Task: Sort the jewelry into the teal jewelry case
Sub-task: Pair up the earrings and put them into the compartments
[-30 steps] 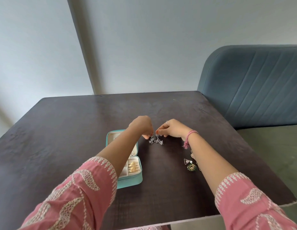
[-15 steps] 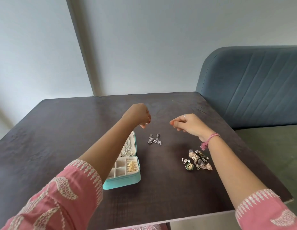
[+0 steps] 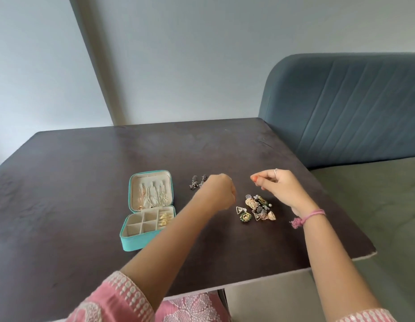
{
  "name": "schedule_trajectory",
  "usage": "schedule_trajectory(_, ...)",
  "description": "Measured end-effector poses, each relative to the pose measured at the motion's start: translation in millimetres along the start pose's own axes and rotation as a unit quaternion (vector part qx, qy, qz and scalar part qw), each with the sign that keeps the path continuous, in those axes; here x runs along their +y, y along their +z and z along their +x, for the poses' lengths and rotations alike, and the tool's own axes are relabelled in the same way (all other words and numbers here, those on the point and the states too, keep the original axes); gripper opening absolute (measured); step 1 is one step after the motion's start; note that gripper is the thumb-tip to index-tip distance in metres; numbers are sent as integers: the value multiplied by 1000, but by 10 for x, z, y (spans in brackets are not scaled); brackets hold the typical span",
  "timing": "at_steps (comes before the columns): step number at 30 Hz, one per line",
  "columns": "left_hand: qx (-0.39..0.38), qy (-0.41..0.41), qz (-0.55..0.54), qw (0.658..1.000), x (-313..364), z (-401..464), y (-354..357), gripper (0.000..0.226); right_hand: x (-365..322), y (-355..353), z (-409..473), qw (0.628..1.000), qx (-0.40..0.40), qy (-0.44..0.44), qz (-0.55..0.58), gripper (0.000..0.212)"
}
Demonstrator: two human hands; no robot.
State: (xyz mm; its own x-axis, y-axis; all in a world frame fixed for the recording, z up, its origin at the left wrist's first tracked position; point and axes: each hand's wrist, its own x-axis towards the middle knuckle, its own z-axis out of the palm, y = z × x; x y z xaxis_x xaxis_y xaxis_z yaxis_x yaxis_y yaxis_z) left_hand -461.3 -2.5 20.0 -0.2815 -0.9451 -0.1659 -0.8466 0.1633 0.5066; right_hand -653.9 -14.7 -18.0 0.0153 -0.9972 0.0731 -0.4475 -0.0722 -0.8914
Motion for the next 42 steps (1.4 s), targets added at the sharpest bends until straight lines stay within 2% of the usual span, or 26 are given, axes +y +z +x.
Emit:
schedule_trajectory(9,43,41,-29,998,51,103,305,28,226,-80,-417,997,66,-15,-36,9)
schedule_trajectory(12,50,86,-1,995,78,165,345,30,300,-146,-545,997,72,-14,-23,9)
schedule_trajectory(17,1,171,112,979,113,251,352,40,311,-211,-699,999,-2,-18,-48,17)
schedule_trajectory(20,-13,200,178,963,115,288,329,44,239,-212,-729,992,-23,-47,-114,27)
schedule_trajectory(23,-10,223,209,952,125,312,311,37,180,-183,-721,979,-37,-69,-190,28)
schedule_trajectory(28,-19,238,224,945,131,356,321,27,221,-69,-703,966,-19,-109,-234,14)
schedule_trajectory(33,-26,214,195,957,146,353,282,29,269,-38,-711,957,3,-130,-258,9)
schedule_trajectory(37,-37,196,136,970,103,331,234,20,260,-76,-743,970,24,-134,-203,9)
schedule_trajectory(40,-19,179,93,979,66,304,191,18,216,-99,-761,994,48,-79,-66,9)
schedule_trajectory(42,-10,159,55,986,30,288,169,15,182,-82,-750,996,64,-33,48,9)
